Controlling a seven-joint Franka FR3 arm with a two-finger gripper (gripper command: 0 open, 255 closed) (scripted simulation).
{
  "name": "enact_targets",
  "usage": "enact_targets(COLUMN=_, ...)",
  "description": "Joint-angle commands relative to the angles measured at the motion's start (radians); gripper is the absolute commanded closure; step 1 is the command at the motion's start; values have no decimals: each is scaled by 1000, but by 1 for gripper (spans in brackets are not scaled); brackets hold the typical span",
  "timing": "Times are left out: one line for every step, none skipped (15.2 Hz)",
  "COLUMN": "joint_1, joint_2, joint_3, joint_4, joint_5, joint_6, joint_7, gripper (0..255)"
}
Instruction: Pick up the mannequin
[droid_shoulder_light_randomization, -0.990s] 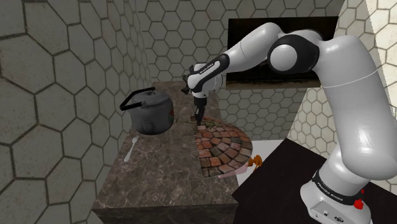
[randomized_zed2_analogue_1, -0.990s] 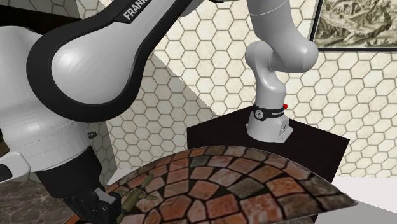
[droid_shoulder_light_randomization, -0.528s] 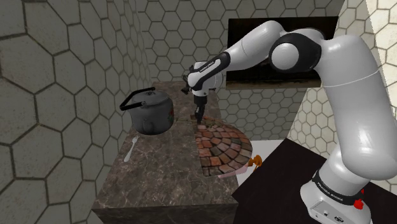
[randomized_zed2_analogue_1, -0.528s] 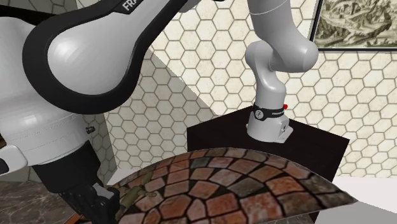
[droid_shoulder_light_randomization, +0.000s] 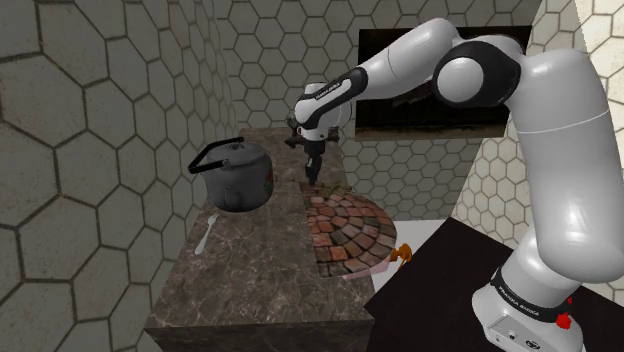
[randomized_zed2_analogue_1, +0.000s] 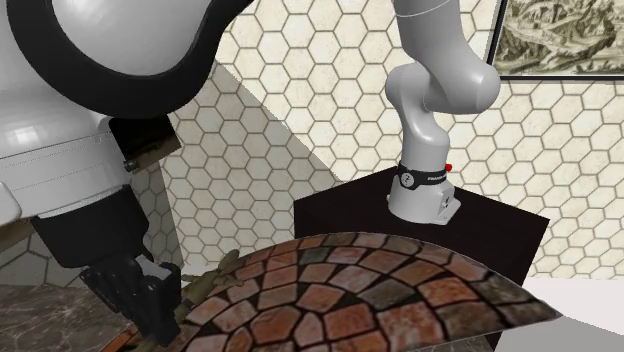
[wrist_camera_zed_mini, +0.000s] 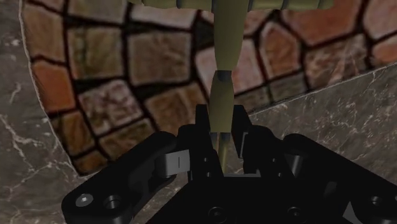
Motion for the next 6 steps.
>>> enact_targets(joint_1=0, joint_2=-15, joint_3=-1, joint_4=5, joint_5=-2, joint_6=-20, joint_7=4, gripper=255)
enact_targets(joint_1=0, joint_2=-22, joint_3=-2, joint_4=8, joint_5=-4, joint_6=-29, joint_7=6, gripper=255)
enact_targets(joint_1=0, joint_2=-29, joint_3=-2, joint_4=11, joint_5=-5, joint_6=-39, joint_7=8, gripper=255)
enact_targets(joint_1=0, joint_2=-35, joint_3=-3, joint_4=14, joint_5=-6, joint_6=-49, joint_7=11, gripper=255)
enact_targets(joint_1=0, joint_2=-37, joint_3=-3, joint_4=14, joint_5=-6, joint_6=-50, joint_7=11, gripper=255)
enact_targets(joint_1=0, joint_2=-37, joint_3=-3, joint_4=14, joint_5=-6, joint_6=-50, joint_7=11, gripper=255)
